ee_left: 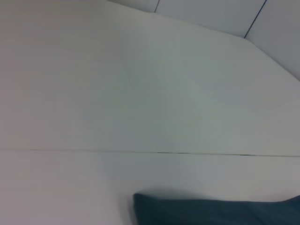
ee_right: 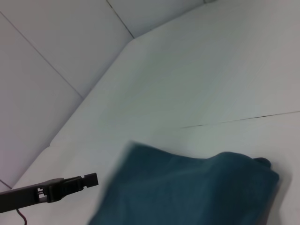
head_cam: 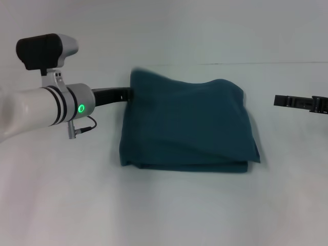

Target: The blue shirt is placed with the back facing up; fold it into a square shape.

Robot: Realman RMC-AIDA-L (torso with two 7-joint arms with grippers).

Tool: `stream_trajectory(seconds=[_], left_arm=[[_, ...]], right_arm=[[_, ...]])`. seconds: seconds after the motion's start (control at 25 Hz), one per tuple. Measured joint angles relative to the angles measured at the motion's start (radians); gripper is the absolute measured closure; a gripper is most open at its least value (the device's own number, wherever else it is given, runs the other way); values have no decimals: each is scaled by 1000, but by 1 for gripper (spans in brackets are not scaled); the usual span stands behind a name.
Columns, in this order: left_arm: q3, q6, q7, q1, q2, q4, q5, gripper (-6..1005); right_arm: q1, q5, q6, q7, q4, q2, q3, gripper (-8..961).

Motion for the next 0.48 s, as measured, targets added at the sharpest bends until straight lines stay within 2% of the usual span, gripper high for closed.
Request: stream_trajectory(seconds=[0.12,0.36,0.48], left_arm=[[0,5,8,20,-2,20,-3,881],[0,58,13,84,-3,93,-54,655],[-1,167,36,146,-6,186,-96,588]], right_arm=[[1,1,0,-9,0,0,4,121],[-2,8,-2,-20,-7,0,11,120],[-3,12,-11,-30,-7,0,12,119]])
